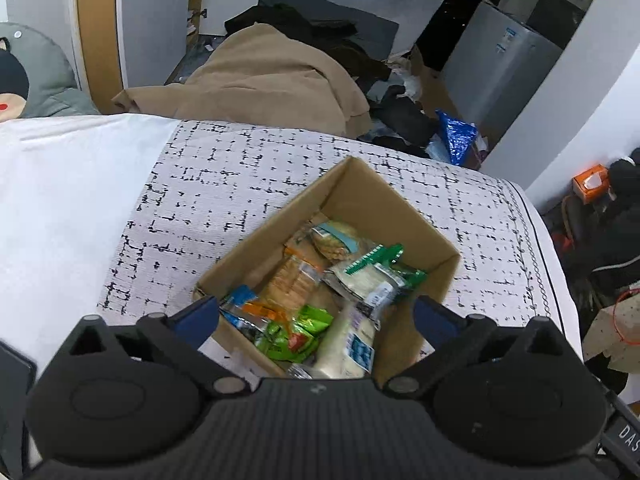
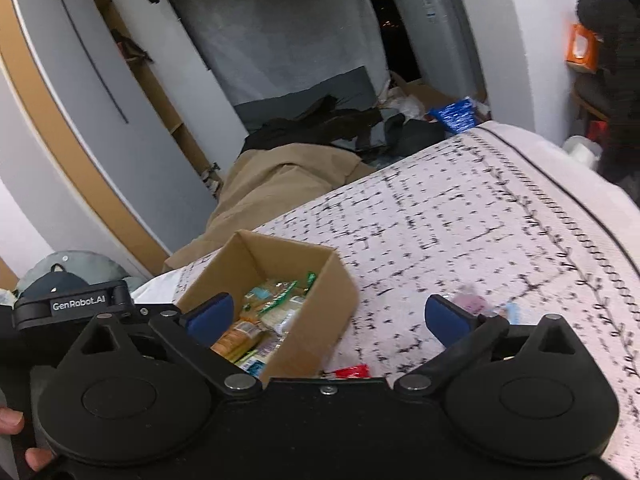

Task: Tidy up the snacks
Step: 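Open both tools to drop the biscuit and bun packs into the box, then grasp the red candy bar with the left tool while the right tool grasps a blue snack pack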

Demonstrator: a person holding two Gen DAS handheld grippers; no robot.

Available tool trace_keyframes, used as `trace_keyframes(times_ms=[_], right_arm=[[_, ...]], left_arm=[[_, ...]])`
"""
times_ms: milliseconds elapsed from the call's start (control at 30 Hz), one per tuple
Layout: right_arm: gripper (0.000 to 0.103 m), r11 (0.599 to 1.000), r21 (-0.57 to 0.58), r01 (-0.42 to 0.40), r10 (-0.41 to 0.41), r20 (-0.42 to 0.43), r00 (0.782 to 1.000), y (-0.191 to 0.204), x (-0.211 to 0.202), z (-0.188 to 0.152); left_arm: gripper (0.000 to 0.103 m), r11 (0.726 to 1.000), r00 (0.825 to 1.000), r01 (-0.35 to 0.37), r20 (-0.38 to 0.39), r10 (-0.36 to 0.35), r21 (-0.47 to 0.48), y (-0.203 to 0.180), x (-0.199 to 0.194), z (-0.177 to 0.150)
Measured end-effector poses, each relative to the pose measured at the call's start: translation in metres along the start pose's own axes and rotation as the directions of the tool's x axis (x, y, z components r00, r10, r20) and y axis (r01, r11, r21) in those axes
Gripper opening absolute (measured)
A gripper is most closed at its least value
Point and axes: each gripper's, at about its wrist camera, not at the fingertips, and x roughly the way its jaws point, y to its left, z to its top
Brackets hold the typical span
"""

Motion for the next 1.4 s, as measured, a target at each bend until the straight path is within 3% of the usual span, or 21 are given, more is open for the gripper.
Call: trace_keyframes(times_ms=[300, 467, 700, 967, 1167, 1400], right_arm=[[0.103, 0.999, -0.013, 0.045, -0.045, 0.026, 0.999, -0.018, -0.033, -0.005], [0.103, 0.995, -0.025, 0.097, -0.096, 0.024, 0.995, -0.033, -0.050, -0.017], [0.103, 0.990, 0.045, 0.135, -0.138, 0.056, 0.989, -0.059, -0.072, -0.030], [0.103, 0.989, 0.113, 0.101, -0.105, 0.034, 0.994, -0.082, -0.079, -0.036], [0.101, 0.983, 0.142, 0.113, -0.115, 0.009, 0.993, -0.095, -0.074, -0.039], [0.091, 0.968, 0.231, 0.100, -0.097, -0.026, 0.995, -0.118, -0.062, -0.042]], left_arm=[[0.103, 0.998, 0.999, 0.022, 0.029, -0.024, 0.052, -0.018, -0.018, -0.016], [0.103, 0.997, 0.998, 0.060, 0.003, -0.060, 0.058, -0.027, -0.020, -0.028], [0.103, 0.994, 0.995, 0.094, -0.030, -0.092, 0.063, -0.046, -0.020, -0.047], [0.103, 0.996, 0.995, 0.090, -0.039, -0.089, 0.008, -0.055, -0.019, -0.061], [0.103, 0.995, 0.995, 0.095, -0.037, -0.093, 0.044, -0.068, -0.017, -0.073], [0.102, 0.990, 0.992, 0.119, -0.046, -0.115, 0.073, -0.084, -0.005, -0.092]])
